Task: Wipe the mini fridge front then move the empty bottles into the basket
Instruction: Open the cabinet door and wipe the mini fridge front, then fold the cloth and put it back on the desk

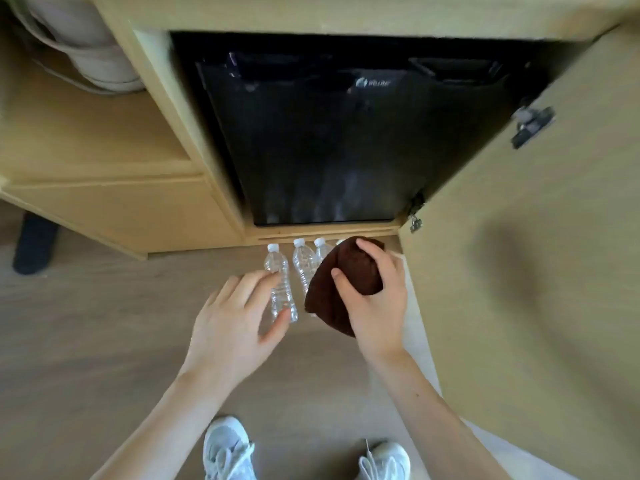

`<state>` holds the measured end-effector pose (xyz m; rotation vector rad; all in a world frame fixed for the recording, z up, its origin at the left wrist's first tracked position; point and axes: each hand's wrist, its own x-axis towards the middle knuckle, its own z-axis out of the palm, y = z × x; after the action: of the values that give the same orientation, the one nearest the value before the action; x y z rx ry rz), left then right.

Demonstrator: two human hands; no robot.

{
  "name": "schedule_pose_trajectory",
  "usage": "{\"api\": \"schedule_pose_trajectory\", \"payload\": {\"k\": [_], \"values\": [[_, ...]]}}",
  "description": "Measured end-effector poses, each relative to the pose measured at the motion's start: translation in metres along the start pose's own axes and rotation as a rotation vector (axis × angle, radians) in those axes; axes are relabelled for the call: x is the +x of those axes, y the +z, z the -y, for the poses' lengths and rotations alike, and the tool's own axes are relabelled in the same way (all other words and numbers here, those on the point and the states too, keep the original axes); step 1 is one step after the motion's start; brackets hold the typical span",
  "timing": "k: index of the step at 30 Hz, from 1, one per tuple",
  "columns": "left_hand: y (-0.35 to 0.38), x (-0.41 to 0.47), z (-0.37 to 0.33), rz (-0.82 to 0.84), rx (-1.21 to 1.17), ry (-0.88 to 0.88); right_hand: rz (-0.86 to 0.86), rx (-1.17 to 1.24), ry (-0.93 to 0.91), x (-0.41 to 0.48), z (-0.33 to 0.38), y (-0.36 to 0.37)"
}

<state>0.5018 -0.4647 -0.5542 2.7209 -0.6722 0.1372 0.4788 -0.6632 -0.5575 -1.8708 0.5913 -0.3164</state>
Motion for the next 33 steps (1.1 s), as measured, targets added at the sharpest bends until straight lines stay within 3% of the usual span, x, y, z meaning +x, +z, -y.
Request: {"api": "schedule_pose_trajectory", "payload": {"k": [6, 11, 17, 23, 33], "values": [[-0.224, -0.003, -0.076, 0.089, -0.080, -0.081, 0.144, -0.159, -0.032, -0.050, 0.209, -0.097], [-0.394, 0.010, -0.108, 0.015, -0.108, -0.031, 0.179, -0.162, -0.112, -0.077, 0.364, -0.157], [-0.540, 0.021, -0.116, -0.138, -0.048, 0.059, 0.188, -0.100, -0.234, -0.099, 0.493, -0.193], [-0.606, 0.011, -0.127, -0.290, 0.003, 0.017, 0.202, -0.041, -0.387, -0.113, 0.557, -0.206], [-0.591, -0.054, -0.154, -0.316, 0.047, -0.268, 0.399, 0.021, -0.376, -0.130, 0.544, -0.211]]}}
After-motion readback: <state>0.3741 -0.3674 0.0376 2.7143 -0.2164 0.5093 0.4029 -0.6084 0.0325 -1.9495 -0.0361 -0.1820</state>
